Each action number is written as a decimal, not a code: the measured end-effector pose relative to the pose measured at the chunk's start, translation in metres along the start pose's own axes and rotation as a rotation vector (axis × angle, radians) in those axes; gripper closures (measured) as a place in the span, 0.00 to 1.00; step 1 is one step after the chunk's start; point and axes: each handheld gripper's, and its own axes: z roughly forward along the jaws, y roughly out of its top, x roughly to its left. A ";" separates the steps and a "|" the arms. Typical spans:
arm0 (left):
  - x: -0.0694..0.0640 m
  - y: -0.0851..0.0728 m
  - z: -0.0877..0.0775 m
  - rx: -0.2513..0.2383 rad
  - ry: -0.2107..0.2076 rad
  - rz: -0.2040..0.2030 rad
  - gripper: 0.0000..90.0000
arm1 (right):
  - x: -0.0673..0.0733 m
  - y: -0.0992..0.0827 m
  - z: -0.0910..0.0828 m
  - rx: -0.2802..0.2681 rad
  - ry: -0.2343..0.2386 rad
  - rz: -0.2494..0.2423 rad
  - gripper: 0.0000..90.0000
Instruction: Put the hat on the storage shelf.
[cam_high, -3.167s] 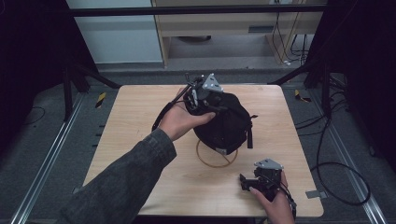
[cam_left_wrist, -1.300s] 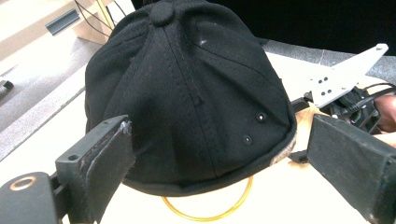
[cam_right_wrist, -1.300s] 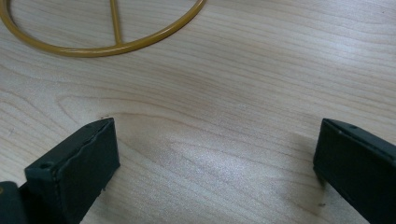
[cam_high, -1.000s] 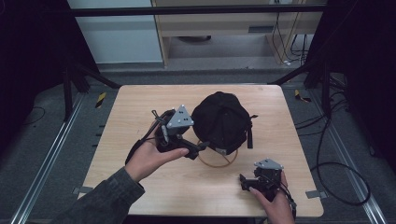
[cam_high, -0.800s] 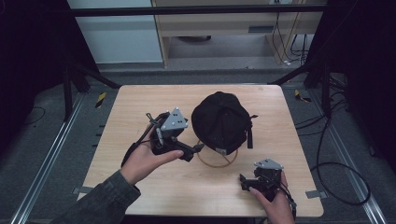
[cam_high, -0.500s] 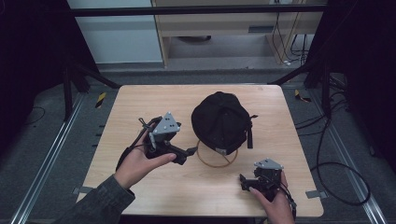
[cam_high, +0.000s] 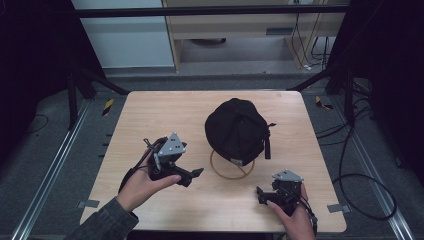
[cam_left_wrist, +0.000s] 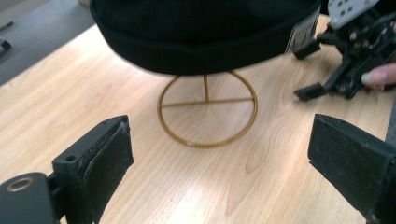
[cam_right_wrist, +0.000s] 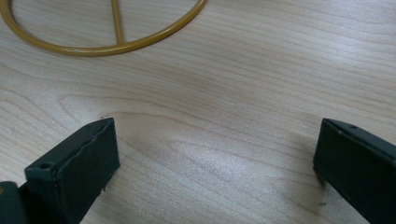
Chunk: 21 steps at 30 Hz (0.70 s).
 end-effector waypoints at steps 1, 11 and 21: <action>0.001 -0.003 0.001 0.002 0.002 -0.004 0.07 | 0.000 0.000 0.000 0.000 0.000 -0.002 0.00; 0.011 -0.035 0.009 0.053 0.031 -0.016 0.07 | 0.000 0.000 0.000 -0.001 0.000 -0.004 0.00; 0.021 -0.065 0.015 0.095 0.054 -0.036 0.06 | 0.000 0.000 0.000 0.000 0.000 -0.004 0.00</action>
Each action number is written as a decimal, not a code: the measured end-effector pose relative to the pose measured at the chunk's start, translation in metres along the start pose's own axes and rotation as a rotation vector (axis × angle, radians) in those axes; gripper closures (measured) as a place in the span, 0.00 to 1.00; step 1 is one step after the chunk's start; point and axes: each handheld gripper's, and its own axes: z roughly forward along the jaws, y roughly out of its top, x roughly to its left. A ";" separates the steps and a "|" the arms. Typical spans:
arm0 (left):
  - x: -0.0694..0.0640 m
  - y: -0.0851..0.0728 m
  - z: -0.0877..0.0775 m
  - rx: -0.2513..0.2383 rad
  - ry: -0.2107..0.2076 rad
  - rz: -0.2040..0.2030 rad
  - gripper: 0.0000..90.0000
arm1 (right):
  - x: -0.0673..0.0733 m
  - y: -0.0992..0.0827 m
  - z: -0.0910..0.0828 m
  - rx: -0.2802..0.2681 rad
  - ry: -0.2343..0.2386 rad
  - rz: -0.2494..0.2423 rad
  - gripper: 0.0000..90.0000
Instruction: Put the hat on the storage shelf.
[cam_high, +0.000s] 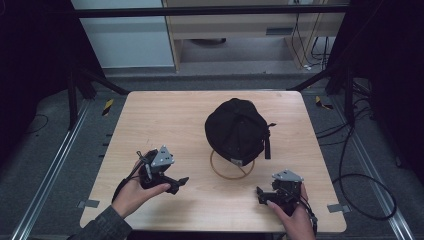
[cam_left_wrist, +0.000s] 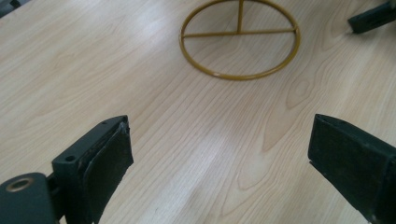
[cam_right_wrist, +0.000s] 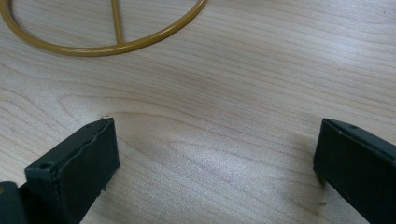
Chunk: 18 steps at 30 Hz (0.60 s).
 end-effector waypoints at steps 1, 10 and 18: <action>0.001 -0.003 0.001 0.003 0.003 -0.006 0.06 | 0.000 0.000 0.000 0.000 0.000 0.000 0.00; 0.023 -0.035 0.008 0.045 0.041 -0.042 0.05 | 0.000 0.000 0.000 0.000 0.000 0.000 0.00; 0.040 -0.062 0.008 0.055 0.066 -0.095 0.05 | 0.000 0.000 0.000 0.000 0.000 0.000 0.00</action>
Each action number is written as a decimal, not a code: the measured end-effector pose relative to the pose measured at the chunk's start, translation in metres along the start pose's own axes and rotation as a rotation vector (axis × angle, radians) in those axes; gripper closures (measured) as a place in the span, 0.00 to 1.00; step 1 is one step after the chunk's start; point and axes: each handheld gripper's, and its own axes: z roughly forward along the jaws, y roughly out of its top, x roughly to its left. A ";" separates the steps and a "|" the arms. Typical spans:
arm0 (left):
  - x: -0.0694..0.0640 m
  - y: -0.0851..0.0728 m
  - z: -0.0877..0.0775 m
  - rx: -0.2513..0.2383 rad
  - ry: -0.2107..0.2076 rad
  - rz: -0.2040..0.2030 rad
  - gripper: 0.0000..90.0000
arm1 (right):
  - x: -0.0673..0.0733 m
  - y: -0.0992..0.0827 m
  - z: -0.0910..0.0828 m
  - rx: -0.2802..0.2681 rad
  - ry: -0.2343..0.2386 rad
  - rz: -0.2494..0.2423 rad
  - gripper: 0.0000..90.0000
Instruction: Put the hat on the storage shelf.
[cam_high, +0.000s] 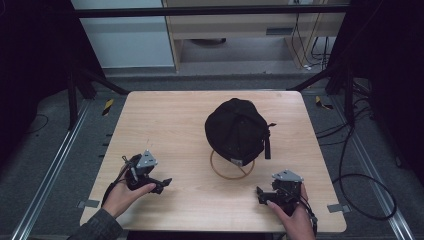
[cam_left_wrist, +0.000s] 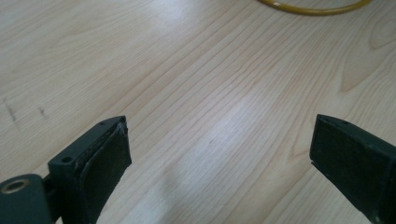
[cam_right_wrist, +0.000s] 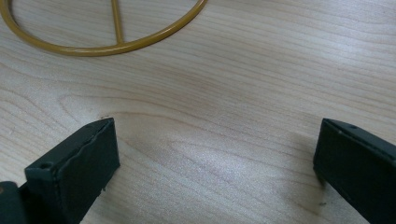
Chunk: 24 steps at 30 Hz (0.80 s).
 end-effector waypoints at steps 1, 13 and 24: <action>0.003 -0.004 0.000 0.004 0.008 -0.006 0.05 | 0.000 0.000 0.000 0.000 0.000 0.000 0.00; 0.021 -0.025 0.001 0.022 0.042 -0.049 0.05 | 0.000 0.000 0.000 0.000 0.000 -0.001 0.00; 0.041 -0.037 0.004 0.020 0.066 -0.098 0.05 | 0.000 0.000 0.000 0.000 0.000 0.000 0.00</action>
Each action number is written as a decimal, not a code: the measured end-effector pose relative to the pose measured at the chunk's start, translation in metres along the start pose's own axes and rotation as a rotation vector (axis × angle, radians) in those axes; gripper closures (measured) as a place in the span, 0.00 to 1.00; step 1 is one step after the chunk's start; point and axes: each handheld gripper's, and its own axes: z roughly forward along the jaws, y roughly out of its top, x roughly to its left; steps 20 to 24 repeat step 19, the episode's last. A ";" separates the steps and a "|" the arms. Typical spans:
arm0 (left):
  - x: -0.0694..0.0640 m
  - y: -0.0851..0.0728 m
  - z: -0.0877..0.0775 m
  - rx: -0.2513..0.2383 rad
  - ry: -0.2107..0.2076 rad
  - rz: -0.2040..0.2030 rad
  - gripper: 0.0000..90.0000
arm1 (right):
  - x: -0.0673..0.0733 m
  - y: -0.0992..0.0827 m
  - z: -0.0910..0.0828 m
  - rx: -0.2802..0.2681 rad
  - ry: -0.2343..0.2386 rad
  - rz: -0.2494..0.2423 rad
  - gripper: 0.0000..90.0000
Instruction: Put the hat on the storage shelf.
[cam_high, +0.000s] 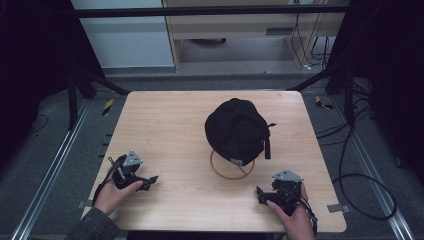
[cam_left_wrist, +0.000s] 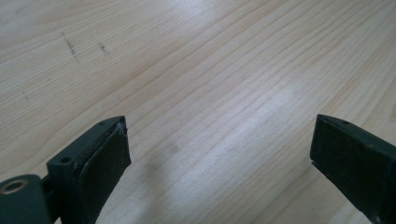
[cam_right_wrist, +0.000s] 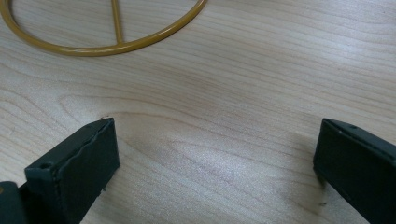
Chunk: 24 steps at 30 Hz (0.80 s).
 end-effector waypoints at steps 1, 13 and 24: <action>0.003 -0.002 0.002 0.002 0.003 -0.008 0.05 | 0.000 0.000 0.000 0.000 0.000 -0.001 0.00; 0.016 -0.017 0.012 -0.035 0.007 -0.060 0.02 | 0.000 0.000 0.000 0.000 0.000 0.001 0.00; 0.016 -0.018 0.011 -0.034 0.005 -0.062 0.02 | 0.000 0.000 0.000 0.001 0.000 0.005 0.00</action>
